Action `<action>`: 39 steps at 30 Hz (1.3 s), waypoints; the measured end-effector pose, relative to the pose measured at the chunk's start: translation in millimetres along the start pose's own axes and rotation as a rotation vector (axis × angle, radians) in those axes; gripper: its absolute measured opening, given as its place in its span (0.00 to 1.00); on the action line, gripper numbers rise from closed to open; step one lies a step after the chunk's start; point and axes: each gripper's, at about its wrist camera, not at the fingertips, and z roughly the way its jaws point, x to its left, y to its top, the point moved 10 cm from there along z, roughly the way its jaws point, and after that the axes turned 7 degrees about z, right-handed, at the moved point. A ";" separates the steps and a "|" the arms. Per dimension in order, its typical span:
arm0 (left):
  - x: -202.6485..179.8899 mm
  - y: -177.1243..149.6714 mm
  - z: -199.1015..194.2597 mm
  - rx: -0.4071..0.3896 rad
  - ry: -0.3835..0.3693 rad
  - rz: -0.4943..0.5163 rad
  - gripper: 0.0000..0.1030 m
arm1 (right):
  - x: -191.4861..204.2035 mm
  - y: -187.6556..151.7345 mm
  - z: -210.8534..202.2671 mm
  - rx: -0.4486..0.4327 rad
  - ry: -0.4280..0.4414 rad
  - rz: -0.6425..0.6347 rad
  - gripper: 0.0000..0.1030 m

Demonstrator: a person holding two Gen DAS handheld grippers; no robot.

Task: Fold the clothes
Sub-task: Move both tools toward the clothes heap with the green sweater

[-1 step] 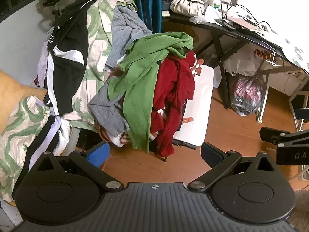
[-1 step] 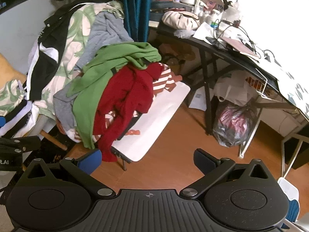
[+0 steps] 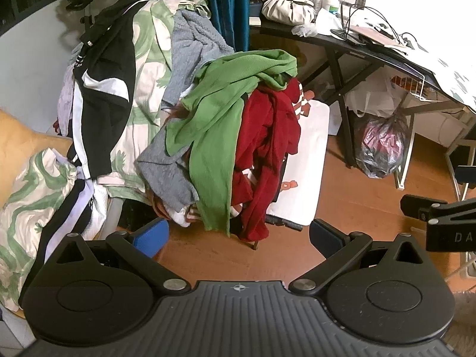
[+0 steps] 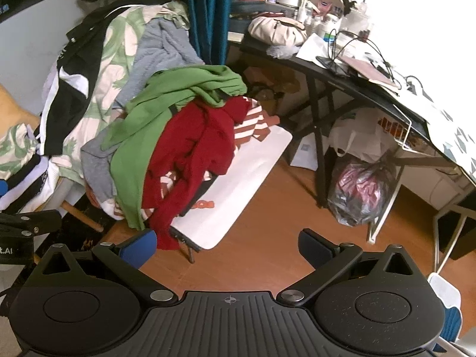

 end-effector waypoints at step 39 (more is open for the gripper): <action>17.5 1.3 -0.1 0.009 0.135 -0.164 1.00 | 3.3 24.4 32.3 0.018 0.079 -0.113 0.99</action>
